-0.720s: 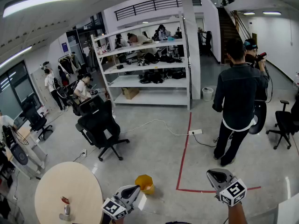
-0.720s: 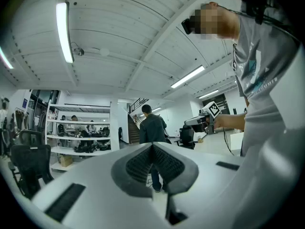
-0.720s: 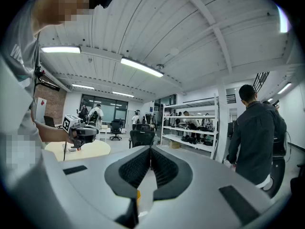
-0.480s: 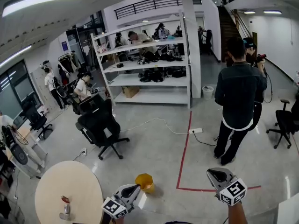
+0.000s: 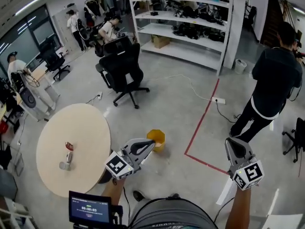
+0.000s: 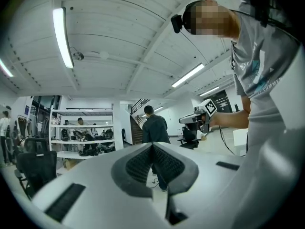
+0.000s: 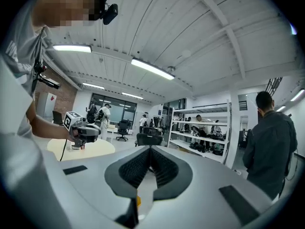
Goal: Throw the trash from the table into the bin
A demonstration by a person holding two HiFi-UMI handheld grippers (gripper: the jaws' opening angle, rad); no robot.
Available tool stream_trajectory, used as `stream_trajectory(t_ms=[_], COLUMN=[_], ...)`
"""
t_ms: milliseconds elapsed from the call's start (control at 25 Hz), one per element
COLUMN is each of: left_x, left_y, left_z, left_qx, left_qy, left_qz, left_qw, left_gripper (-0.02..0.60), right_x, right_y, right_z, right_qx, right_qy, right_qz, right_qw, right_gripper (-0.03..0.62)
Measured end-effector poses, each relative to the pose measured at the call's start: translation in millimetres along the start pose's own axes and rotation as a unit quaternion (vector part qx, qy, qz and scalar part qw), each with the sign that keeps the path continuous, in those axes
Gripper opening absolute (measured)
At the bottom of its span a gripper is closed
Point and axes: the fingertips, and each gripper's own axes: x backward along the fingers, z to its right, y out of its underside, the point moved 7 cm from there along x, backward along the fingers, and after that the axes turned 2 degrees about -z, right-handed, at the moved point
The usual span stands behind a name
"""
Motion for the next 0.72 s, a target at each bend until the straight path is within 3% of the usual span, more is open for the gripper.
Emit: stream_trajectory(t_ms=[360, 720], left_x=[61.0, 167.7], left_y=[9.8, 25.7], left_z=[-45.3, -117.0], left_qx=[-0.004, 0.009], left_qy=[-0.038, -0.104], left_qz=[-0.005, 0.019], left_qw=[0.9993, 0.9944], left_gripper=[0.041, 0.041], right_x=[-101.7, -226.4], right_y=[-38.1, -80.9], right_z=[-54.5, -157.7], right_qx=[0.026, 0.057], right_qy=[-0.067, -0.148], right_qz=[0.012, 0.019], right_qw=[0.997, 0.987], right_gripper=[0.011, 0.011])
